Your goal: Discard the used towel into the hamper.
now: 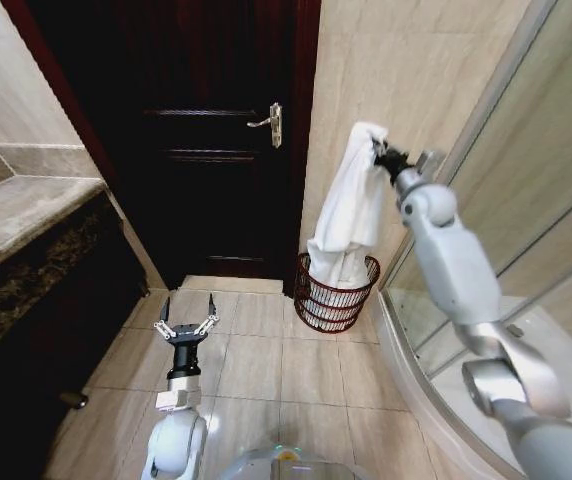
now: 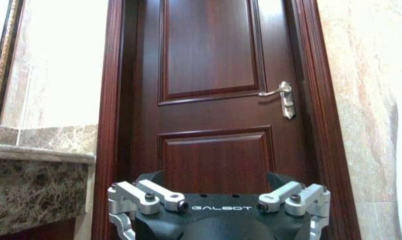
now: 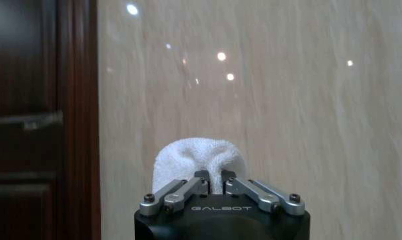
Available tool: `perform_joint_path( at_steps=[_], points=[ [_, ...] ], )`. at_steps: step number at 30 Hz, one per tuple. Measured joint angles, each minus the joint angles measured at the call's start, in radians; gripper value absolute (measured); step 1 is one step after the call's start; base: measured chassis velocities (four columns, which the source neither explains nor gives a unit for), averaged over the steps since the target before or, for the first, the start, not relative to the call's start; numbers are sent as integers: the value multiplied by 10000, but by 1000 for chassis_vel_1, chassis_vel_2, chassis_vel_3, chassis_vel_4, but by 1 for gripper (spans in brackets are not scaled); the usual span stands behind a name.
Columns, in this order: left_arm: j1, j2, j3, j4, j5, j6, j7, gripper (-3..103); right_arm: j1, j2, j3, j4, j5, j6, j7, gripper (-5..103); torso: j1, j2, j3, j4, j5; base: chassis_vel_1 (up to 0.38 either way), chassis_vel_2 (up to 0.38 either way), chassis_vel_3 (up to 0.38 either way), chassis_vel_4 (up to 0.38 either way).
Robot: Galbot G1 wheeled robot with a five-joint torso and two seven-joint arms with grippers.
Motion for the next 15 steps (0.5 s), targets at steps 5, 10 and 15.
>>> perform_joint_path(
  at_steps=[5, 10, 15],
  points=[
    [13, -2, 14, 35, 12, -17, 0, 100, -1051, 283, 456, -104, -409, 209, -265, 9, 0, 0, 0, -1, 2, 0, 0, 0, 0],
    [97, 0, 22, 116, 19, -108, -5, 100, -1743, 616, 841, -522, -694, 461, -458, 9, 0, 1, -1, -1, 1, 0, 0, 0, 0],
    [169, 0, 25, 218, 34, -217, -6, 100, -2129, 911, 1198, -1025, -1074, 755, -650, 9, 0, 0, 0, 0, 1, 0, 0, 0, 0]
  ],
)
